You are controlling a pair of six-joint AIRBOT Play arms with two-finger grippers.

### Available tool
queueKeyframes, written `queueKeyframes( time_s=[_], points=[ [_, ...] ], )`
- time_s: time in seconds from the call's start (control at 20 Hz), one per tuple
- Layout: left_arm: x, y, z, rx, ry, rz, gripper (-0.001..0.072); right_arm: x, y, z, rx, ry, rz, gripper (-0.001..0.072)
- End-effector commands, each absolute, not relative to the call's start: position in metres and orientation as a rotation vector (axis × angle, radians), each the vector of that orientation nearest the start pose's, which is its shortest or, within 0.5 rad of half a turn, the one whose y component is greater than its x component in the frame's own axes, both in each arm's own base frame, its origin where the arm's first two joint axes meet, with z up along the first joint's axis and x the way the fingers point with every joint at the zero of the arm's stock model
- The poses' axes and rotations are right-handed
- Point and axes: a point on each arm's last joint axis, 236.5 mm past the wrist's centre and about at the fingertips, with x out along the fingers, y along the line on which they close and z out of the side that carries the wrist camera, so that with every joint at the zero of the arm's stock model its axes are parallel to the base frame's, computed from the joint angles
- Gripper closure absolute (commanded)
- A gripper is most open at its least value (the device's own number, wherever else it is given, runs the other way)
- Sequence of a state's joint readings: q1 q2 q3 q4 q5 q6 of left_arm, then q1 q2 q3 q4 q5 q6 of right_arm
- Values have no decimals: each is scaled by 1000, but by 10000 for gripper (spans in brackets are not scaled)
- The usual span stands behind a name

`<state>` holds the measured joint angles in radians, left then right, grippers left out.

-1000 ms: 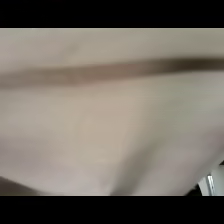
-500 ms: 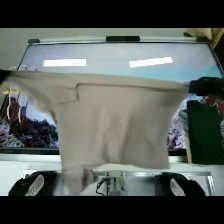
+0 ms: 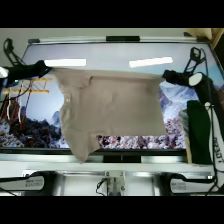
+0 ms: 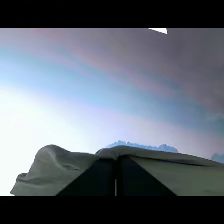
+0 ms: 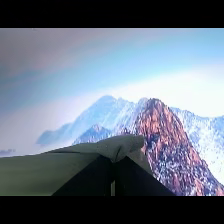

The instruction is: Fold the shirts.

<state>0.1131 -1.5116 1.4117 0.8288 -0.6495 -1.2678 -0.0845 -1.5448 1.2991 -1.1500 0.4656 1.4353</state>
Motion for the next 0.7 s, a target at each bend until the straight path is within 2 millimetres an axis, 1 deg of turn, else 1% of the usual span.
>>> queueKeyframes(
  time_s=[0.0,0.1,0.2,0.25,0.3,0.4,0.5,0.55,0.6,0.65],
  points=[
    [611,-60,76,-479,565,-178,675,589,-3,19,356,598,-21,639],
    [619,-83,59,-472,580,-198,675,589,-3,4,366,627,-25,639],
    [616,-103,40,-464,624,-227,675,583,2,-10,376,682,-16,639],
    [613,-109,34,-461,647,-240,675,579,4,-14,376,706,-8,639],
    [610,-111,31,-456,665,-251,675,575,7,-16,376,727,1,639],
    [596,-102,33,-385,726,-298,675,563,7,-11,348,773,23,639],
    [570,-84,29,-333,859,-338,676,544,-2,-8,316,845,31,639],
    [552,-76,21,-362,950,-354,675,532,-6,-10,311,894,35,639],
    [535,-72,11,-400,1037,-364,675,520,-7,-18,319,953,42,639],
    [518,-70,-1,-420,1124,-386,675,507,-5,-30,328,1027,53,639]
  ],
)
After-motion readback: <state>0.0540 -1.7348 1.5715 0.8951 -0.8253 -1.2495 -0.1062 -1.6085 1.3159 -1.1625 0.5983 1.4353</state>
